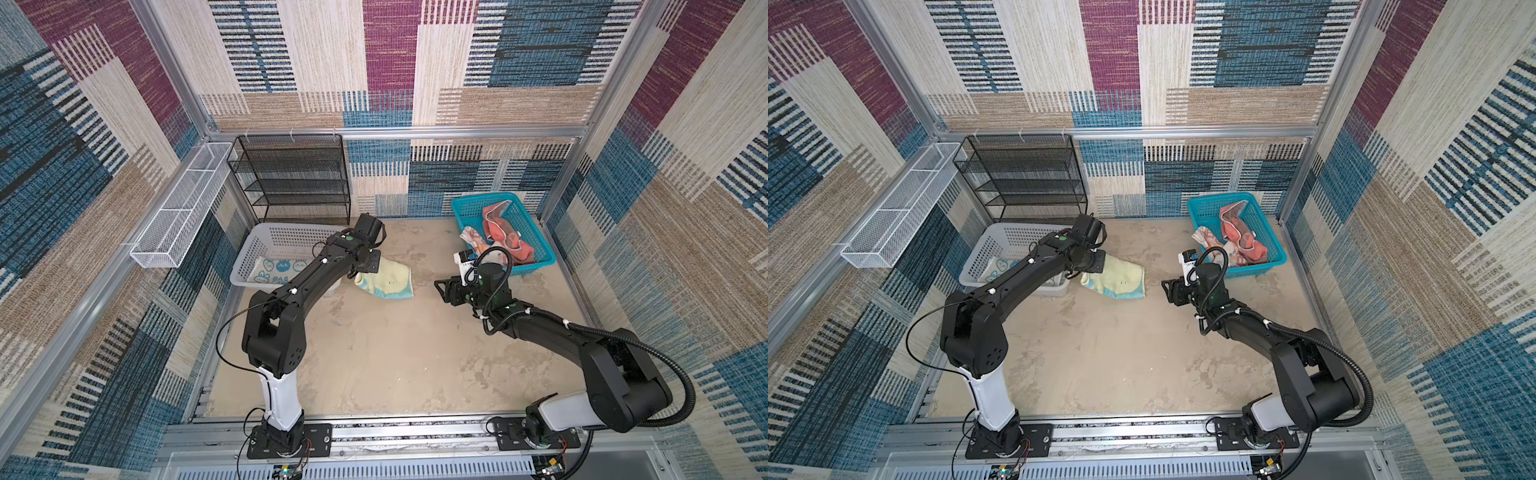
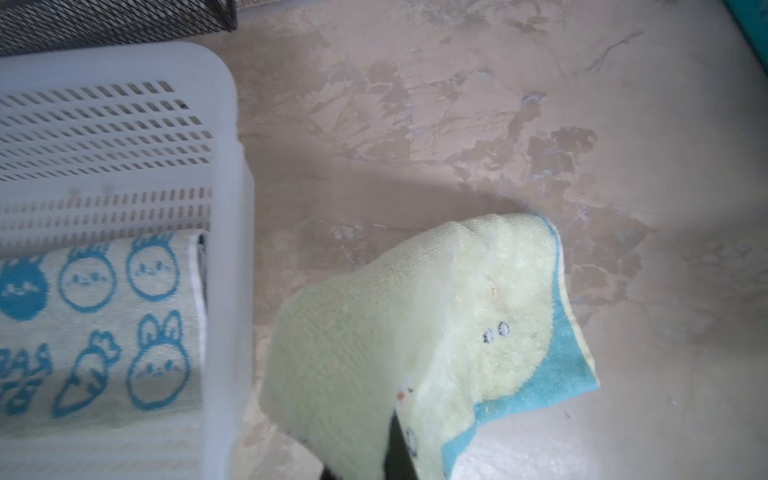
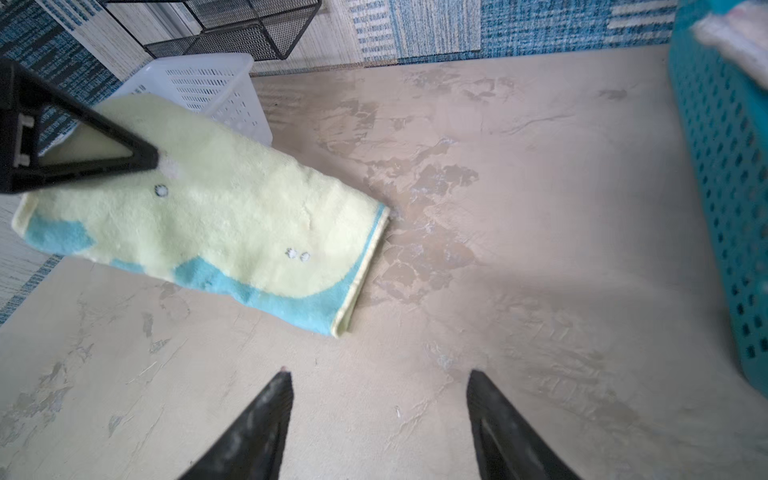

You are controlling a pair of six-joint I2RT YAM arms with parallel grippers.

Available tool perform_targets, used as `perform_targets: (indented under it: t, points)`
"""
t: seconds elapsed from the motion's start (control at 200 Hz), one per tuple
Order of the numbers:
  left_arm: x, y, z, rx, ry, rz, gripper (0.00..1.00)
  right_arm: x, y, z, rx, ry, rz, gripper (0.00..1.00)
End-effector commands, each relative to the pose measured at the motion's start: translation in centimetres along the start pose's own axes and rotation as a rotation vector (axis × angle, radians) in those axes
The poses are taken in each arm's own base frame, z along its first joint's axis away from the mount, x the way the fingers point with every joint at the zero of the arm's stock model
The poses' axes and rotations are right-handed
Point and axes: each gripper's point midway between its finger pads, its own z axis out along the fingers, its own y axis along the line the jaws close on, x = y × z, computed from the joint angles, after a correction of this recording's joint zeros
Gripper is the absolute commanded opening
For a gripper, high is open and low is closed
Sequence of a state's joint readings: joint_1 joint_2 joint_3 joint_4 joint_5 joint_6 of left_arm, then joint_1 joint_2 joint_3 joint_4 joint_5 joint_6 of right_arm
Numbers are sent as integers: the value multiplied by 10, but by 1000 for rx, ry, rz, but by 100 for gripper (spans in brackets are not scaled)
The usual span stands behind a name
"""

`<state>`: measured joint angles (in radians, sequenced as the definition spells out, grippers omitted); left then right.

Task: Fold and stack the towels
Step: 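Lift the folded green towel with the left gripper and lower it into the white basket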

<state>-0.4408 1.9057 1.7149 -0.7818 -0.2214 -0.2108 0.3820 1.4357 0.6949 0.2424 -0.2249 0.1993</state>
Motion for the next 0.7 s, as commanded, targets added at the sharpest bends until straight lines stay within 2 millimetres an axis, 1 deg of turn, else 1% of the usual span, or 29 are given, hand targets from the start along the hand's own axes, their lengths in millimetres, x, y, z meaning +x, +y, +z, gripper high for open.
perform_targets:
  t: [0.0,0.07,0.235,0.421,0.596,0.696]
  points:
    - [13,25,-7,-19,125,95,0,-11,0,-1,4,-41,-23,69]
    - [7,36,-10,-9,138,92,0,-8,0,0,3,-35,-21,69]
    - [-8,70,-16,-36,145,83,0,-5,0,2,-2,-27,-25,69]
    - [-27,117,-31,-116,130,55,0,-2,0,7,-8,-6,-32,68]
    - [-27,157,-38,-216,148,54,0,3,-1,10,-7,12,-31,68]
    - [-23,172,-36,-255,169,85,0,3,0,11,-15,15,-34,68]
